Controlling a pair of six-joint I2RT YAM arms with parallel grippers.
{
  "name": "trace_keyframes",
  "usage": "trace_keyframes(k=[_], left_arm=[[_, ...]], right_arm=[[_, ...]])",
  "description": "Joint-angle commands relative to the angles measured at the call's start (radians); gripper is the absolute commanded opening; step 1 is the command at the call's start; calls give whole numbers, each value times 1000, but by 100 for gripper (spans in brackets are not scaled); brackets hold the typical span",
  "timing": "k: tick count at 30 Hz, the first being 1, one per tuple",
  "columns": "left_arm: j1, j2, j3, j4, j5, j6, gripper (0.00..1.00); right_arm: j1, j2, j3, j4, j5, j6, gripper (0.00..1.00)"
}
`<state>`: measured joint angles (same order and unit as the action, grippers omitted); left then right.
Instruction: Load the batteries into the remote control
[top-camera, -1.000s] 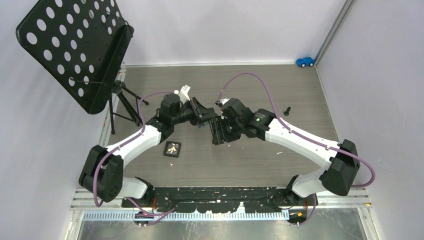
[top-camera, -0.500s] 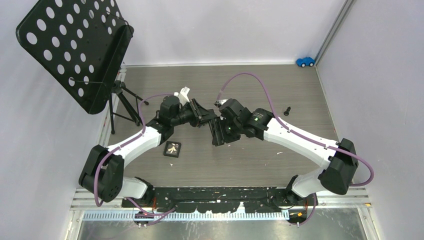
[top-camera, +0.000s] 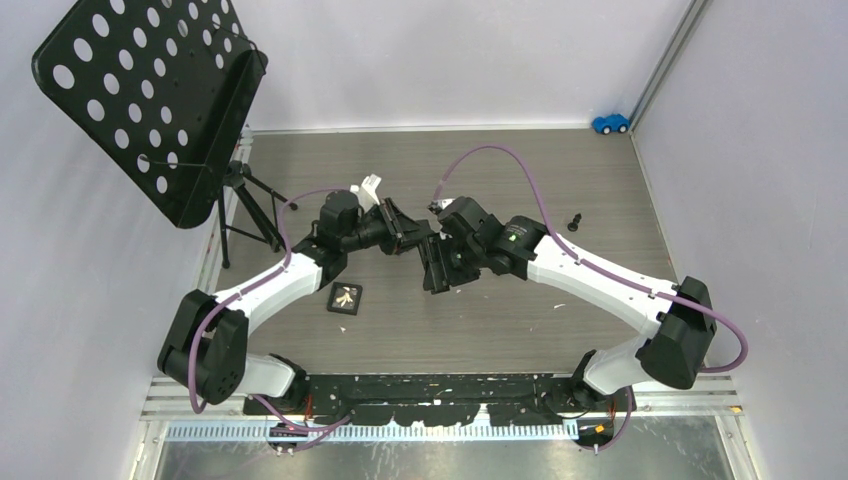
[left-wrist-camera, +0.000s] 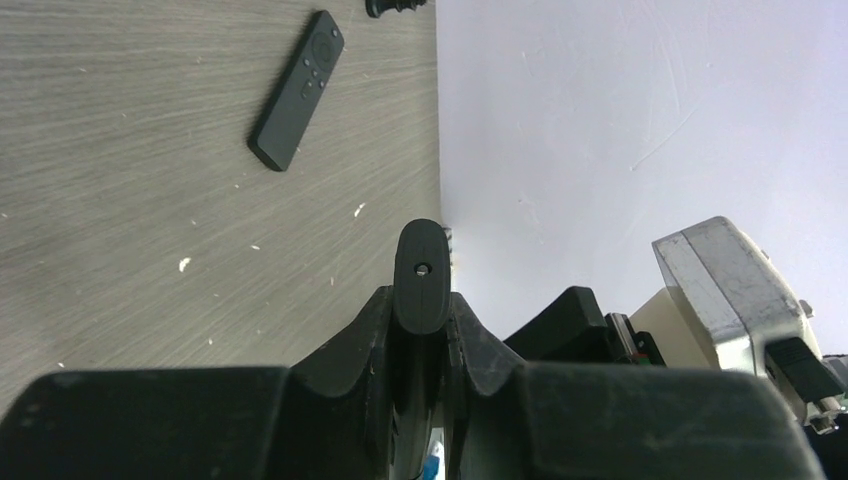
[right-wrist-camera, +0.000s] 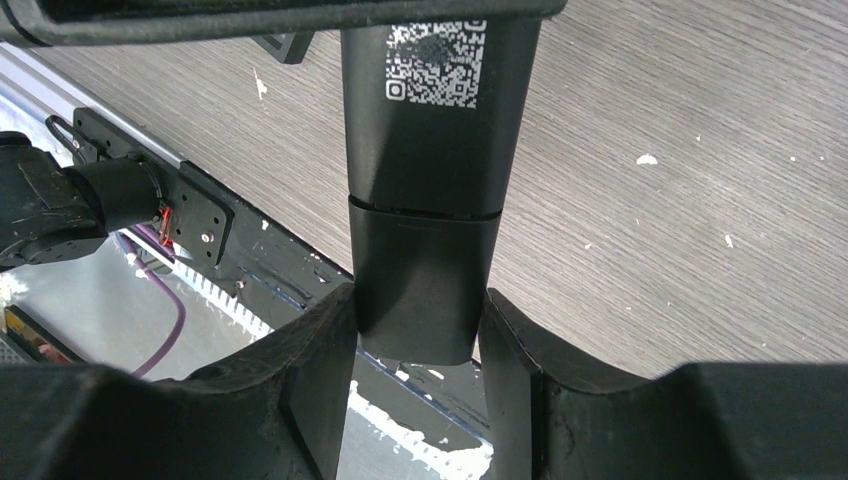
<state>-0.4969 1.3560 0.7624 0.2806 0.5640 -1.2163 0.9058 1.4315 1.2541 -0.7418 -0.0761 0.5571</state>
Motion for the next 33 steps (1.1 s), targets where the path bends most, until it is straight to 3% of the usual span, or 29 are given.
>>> trace_keyframes(k=[1,13,15,17,22,28,33], left_arm=[[-23,-21,31,86,173,-123,0],[-23,7,4,125,163,-141,0],[-23,9,0,123,156,-139,0],[-23,8,-1,124,148,-138,0],[-22,0,2,107,122,-126,0],[-22,-7,19,53,93,-96,0],[-19,-21,61,-151,-8,62,0]], right_arm=[[-14,34,52,62,71,8,52],[-14,31,62,62,104,13,55],[-14,14,55,67,105,22,62],[-13,-11,34,88,100,33,75],[-15,-83,-16,149,47,65,90],[-15,-134,-56,182,89,123,92],[-20,-205,-108,178,223,179,92]])
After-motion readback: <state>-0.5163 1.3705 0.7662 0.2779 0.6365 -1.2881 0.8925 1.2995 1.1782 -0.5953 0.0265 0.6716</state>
